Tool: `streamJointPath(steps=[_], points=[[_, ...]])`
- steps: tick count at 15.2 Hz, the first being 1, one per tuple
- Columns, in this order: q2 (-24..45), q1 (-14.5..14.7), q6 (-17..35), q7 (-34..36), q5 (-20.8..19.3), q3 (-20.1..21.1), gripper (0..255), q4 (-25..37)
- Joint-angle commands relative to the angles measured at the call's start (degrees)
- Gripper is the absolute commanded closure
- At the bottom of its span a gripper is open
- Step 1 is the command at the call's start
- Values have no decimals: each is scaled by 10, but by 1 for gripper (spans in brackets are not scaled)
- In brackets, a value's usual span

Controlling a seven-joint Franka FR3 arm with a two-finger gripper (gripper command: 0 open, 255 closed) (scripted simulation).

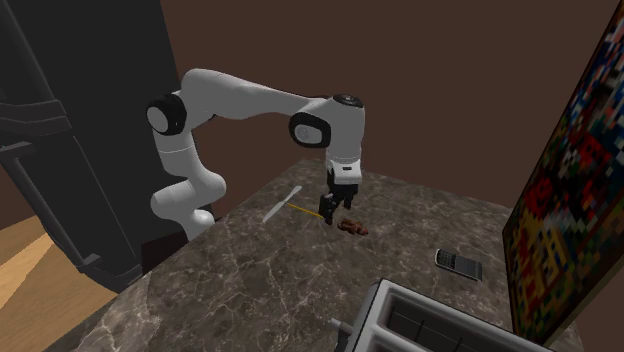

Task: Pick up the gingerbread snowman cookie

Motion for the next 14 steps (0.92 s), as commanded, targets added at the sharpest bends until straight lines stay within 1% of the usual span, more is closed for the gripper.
streamJointPath(steps=[1,2,9,12,13,14], points=[[45,13,4,27,-21,15,0,36],[69,20,3,39,-33,21,0,58],[73,21,56,39,-35,19,0,8],[73,21,60,39,-35,19,0,5],[73,21,60,39,-35,19,255,5],[73,21,60,39,-35,19,255,5]])
